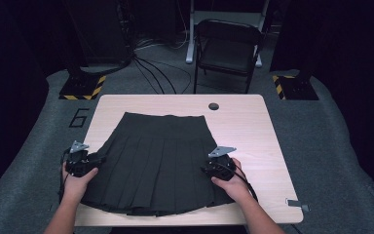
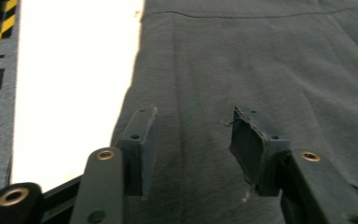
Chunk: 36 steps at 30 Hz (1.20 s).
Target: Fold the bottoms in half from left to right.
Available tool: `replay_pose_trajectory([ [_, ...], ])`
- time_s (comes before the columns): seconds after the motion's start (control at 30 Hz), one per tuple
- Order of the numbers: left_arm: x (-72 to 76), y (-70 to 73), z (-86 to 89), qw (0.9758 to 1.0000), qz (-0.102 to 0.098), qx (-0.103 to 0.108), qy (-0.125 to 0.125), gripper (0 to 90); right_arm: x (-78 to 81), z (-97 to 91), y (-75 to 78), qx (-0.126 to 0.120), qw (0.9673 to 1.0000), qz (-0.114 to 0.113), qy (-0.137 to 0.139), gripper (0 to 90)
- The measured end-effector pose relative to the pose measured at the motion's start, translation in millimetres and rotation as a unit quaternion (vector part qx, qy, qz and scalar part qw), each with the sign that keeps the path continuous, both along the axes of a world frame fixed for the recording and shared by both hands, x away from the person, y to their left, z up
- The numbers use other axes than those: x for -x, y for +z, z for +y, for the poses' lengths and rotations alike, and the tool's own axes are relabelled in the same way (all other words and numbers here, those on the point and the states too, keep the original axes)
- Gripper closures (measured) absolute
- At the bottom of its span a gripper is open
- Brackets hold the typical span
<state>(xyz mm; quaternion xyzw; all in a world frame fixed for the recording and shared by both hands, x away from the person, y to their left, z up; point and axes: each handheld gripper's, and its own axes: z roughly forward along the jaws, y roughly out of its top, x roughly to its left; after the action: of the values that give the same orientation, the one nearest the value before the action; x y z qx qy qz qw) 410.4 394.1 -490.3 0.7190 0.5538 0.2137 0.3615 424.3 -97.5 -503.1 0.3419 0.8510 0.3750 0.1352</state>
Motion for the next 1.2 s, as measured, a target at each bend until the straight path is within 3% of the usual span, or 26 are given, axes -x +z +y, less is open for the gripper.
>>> replay_pose_trajectory([
  [0.13,-1.5,-1.1,8.7,0.9999,0.0,0.007,0.015,53.6,-0.6,-0.5,-2.1,0.004,1.0,0.002,-0.001,57.3],
  [0.17,-1.5,-0.4,13.9,0.9998,0.008,0.002,0.015,53.7,-0.3,-1.3,-2.7,0.004,1.0,0.005,-0.004,57.0],
  [0.3,-3.0,-1.9,17.8,0.9995,-0.007,0.006,0.029,53.6,0.3,-4.2,-3.2,0.003,0.9999,0.004,-0.009,56.2],
  [0.57,-6.9,-1.9,28.6,0.999,-0.01,-0.004,0.044,53.5,3.1,-8.8,-4.6,0.011,0.9999,0.002,-0.009,56.0],
  [0.8,-12.9,-10.2,33.7,0.9992,-0.004,-0.008,0.039,48.7,4.7,-9.8,-6.5,0.011,0.9998,0.006,-0.014,55.7],
  [0.83,-14.8,-12.4,34.7,0.9992,0.007,-0.007,0.037,47.7,5.8,-9.1,-6.7,0.01,0.9998,0.009,-0.015,55.6],
  [0.9,-16.0,-14.2,34.6,0.9992,0.007,-0.008,0.038,47.4,5.4,-9.4,-6.9,0.013,0.9998,0.005,-0.013,55.6],
  [1.1,-21.9,-22.8,28.5,0.9991,0.033,-0.019,0.015,44.4,5.8,-10.4,-7.9,0.015,0.9998,0.003,-0.013,55.1],
  [1.2,-22.8,-24.6,26.0,0.9991,0.035,-0.018,0.015,44.4,5.7,-10.7,-8.1,0.015,0.9998,0.002,-0.013,55.0],
])
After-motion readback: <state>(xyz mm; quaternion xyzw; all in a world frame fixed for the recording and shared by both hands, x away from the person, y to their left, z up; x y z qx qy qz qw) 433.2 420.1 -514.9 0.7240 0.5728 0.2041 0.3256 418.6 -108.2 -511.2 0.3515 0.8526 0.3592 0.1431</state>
